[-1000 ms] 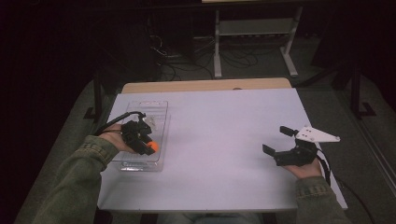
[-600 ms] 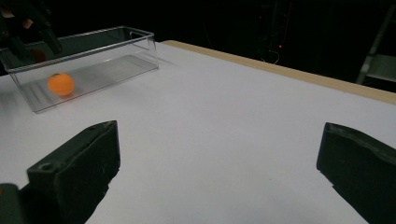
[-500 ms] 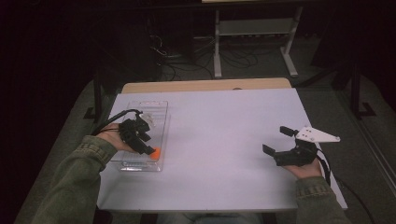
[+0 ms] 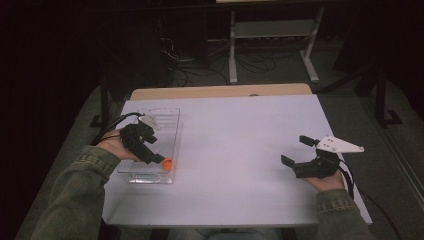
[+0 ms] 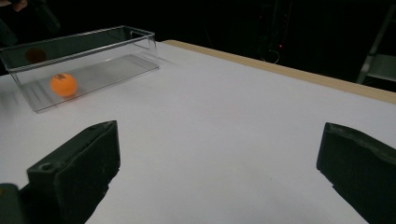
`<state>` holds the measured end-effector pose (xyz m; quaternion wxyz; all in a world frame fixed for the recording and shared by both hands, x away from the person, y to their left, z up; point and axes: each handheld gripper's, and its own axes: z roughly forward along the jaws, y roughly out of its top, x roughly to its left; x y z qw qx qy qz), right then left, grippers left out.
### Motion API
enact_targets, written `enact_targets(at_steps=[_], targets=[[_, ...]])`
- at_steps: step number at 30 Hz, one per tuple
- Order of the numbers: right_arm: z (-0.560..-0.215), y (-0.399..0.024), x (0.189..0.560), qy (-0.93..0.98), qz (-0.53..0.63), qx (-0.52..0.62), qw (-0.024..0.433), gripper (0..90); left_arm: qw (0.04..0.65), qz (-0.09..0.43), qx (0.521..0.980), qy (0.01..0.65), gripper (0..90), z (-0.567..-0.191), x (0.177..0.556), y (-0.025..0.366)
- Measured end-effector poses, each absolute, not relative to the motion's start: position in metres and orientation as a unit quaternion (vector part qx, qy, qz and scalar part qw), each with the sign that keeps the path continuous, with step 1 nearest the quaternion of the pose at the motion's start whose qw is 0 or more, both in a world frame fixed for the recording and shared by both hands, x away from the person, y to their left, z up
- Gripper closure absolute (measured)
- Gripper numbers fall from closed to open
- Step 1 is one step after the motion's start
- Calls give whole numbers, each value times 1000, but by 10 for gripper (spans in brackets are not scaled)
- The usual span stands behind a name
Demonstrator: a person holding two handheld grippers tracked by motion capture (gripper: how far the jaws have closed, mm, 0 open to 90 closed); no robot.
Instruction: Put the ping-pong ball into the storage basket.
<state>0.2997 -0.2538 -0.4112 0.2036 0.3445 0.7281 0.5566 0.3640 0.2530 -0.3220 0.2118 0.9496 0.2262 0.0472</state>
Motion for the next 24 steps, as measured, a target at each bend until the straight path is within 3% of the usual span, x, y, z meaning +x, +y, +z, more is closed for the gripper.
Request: enact_targets(at_steps=[9,24], targets=[[-411,-254,299,728,557,345,204,0,239,63,941,231,12,-312,358,255],[-411,-254,299,727,557,346,205,0,293,98,924,223,0,-297,343,258]])
